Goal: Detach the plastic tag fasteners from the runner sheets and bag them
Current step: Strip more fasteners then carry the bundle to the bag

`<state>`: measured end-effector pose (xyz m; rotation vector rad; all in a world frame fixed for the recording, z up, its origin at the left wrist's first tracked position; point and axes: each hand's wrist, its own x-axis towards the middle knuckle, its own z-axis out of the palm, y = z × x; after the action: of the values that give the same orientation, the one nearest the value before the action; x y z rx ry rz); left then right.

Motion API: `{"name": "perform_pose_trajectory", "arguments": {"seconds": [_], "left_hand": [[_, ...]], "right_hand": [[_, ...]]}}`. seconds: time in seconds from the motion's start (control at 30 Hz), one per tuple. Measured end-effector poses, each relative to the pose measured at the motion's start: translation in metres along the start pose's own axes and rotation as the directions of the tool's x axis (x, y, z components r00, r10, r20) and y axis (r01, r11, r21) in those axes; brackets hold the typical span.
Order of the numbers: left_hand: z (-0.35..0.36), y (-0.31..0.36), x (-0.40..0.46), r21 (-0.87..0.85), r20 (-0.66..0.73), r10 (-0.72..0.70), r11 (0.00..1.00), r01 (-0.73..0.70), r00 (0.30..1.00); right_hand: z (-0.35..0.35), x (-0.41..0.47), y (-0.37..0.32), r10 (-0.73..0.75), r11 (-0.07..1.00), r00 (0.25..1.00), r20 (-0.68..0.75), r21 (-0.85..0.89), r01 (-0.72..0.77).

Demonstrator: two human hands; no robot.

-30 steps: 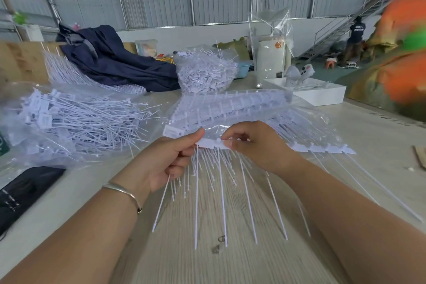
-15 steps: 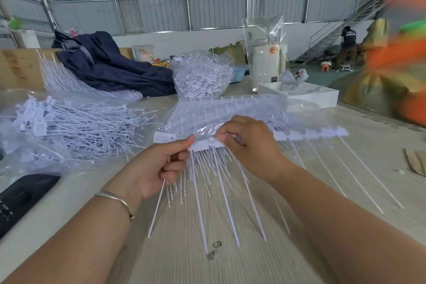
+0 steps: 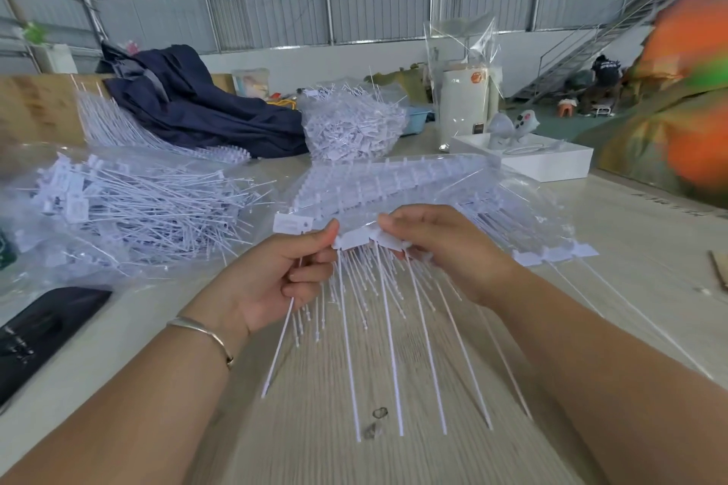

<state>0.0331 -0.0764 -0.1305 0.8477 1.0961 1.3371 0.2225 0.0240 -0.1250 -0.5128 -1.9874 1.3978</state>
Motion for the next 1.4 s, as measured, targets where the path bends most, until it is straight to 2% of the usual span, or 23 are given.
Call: {"name": "perform_pose_trajectory", "arguments": {"seconds": [0.13, 0.23, 0.3, 0.37, 0.43, 0.5, 0.63, 0.77, 0.9, 1.0, 1.07, 1.23, 1.4], "left_hand": [[0.001, 0.001, -0.001, 0.001, -0.025, 0.011, 1.000, -0.011, 1.000], [0.004, 0.000, -0.001, -0.040, -0.010, 0.009, 0.999, -0.010, 1.000], [0.012, -0.003, 0.000, -0.129, 0.079, -0.002, 0.992, 0.012, 0.997], [0.025, -0.009, 0.002, -0.212, 0.203, -0.007, 0.976, 0.051, 0.979], [0.035, -0.017, 0.002, -0.197, 0.280, -0.002, 0.979, 0.059, 0.960], [0.038, -0.020, 0.001, -0.145, 0.260, -0.011, 0.988, 0.050, 0.966], [0.031, -0.016, 0.001, -0.163, 0.165, 0.008, 0.986, 0.020, 0.986], [0.036, -0.021, 0.000, -0.040, 0.121, 0.056, 0.998, -0.052, 0.991], [0.041, -0.020, 0.000, -0.059, 0.085, 0.151, 0.987, -0.146, 0.985], [0.043, -0.019, 0.000, -0.025, 0.065, 0.167, 0.986, -0.165, 0.984], [0.042, -0.018, -0.002, 0.018, 0.069, 0.164, 0.986, -0.165, 0.984], [0.040, -0.015, -0.005, 0.208, 0.042, 0.194, 0.958, -0.198, 0.980], [0.035, -0.009, -0.002, 0.200, -0.108, 0.183, 0.967, -0.159, 0.977]], "right_hand": [[-0.002, -0.002, 0.003, -0.053, 0.990, 0.998, -0.024, -0.130, 0.050], [-0.001, -0.003, 0.002, -0.058, 0.993, 0.998, -0.004, -0.108, 0.057], [0.001, -0.003, 0.000, -0.033, 0.993, 0.998, 0.057, 0.113, 0.027], [0.005, -0.002, 0.000, -0.016, 0.905, 0.993, 0.116, 0.424, -0.035], [0.008, 0.001, 0.001, -0.029, 0.845, 0.992, 0.122, 0.532, -0.041], [0.009, 0.002, 0.003, -0.032, 0.889, 0.994, 0.105, 0.458, -0.020], [0.008, 0.003, 0.007, -0.027, 0.975, 0.999, -0.017, 0.221, 0.030], [0.017, 0.003, 0.006, -0.148, 0.980, 0.989, -0.014, 0.131, 0.148], [0.026, 0.002, 0.004, -0.239, 0.971, 0.970, -0.037, -0.037, 0.237], [0.025, -0.002, 0.007, -0.251, 0.939, 0.966, -0.058, -0.257, 0.229], [0.025, -0.003, 0.009, -0.227, 0.918, 0.973, -0.044, -0.342, 0.199], [0.025, -0.003, 0.010, -0.255, 0.859, 0.966, -0.038, -0.467, 0.209], [0.025, 0.000, 0.015, -0.167, 0.882, 0.983, -0.081, -0.458, 0.112]]}}
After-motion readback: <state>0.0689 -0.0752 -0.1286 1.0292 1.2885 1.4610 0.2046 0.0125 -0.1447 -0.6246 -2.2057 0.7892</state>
